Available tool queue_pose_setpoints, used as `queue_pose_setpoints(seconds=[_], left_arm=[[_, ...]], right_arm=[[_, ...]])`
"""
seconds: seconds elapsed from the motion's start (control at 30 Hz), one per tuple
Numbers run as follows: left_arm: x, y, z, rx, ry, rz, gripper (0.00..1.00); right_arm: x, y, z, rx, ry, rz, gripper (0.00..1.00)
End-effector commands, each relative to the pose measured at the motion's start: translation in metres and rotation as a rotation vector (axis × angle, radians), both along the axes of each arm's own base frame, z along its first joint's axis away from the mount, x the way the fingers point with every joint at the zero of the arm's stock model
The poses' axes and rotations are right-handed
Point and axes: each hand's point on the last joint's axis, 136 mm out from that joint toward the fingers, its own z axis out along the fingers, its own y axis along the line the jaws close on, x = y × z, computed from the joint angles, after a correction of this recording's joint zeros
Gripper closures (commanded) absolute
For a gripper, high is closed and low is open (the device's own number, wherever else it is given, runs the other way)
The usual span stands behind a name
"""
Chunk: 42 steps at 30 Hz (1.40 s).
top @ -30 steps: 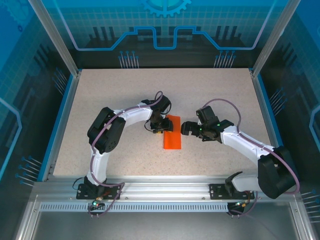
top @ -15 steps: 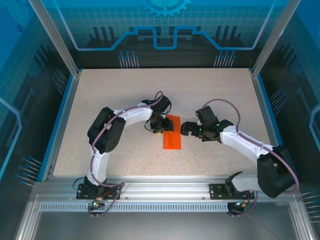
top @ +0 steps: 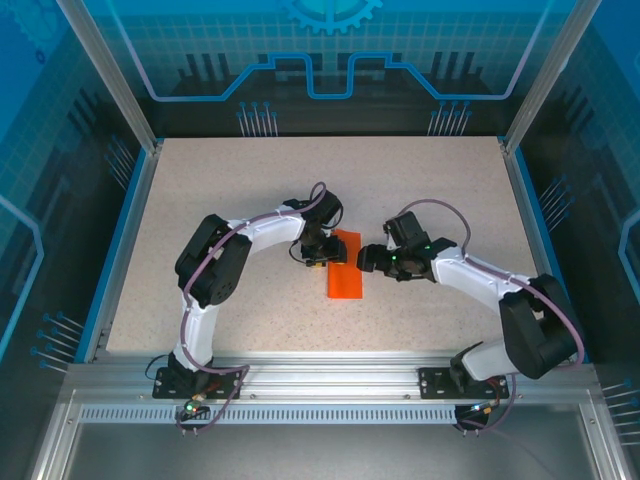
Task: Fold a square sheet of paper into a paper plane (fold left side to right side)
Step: First fold in half a square sheet of paper at the center of the table, then hold the square sheet of paper at the center of the table.
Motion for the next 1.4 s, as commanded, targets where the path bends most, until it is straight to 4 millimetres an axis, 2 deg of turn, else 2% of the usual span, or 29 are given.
queue_pose_setpoints(seconds=[0.0,0.2,0.3,0.37,0.57,0.7,0.73,1.07,1.17,1.37], left_arm=[[-0.017,-0.027,-0.044,-0.029,0.051,-0.063,0.46],[-0.017,-0.026,-0.044,-0.028,0.053,-0.064,0.47],[-0.017,-0.027,-0.044,-0.028,0.053,-0.065,0.47],[-0.017,-0.027,-0.044,-0.028,0.053,-0.066,0.46],[-0.017,-0.027,-0.045,-0.027,0.056,-0.065,0.46],[-0.017,-0.026,-0.045,-0.025,0.057,-0.064,0.46],[-0.018,-0.027,-0.045,-0.025,0.057,-0.066,0.46],[-0.017,-0.026,-0.041,-0.028,0.046,-0.065,0.46],[-0.015,-0.027,-0.031,-0.040,0.024,-0.067,0.46],[-0.007,-0.029,0.010,-0.091,-0.077,-0.069,0.44]], right_arm=[[0.011,0.017,0.004,0.096,-0.002,0.011,0.36],[0.021,0.025,-0.010,0.131,0.037,0.015,0.72],[0.025,0.029,-0.015,0.135,0.050,0.027,0.84],[0.027,0.031,-0.019,0.135,0.059,0.032,0.87],[0.031,0.033,-0.029,0.114,0.080,0.037,0.90],[0.025,0.029,-0.045,0.080,0.124,0.041,0.90],[0.033,0.033,-0.039,0.084,0.107,0.047,0.90],[0.016,0.021,-0.064,-0.007,0.188,0.030,0.90],[0.010,0.017,-0.073,-0.029,0.213,0.029,0.90],[0.003,0.012,-0.084,-0.068,0.245,0.025,0.90]])
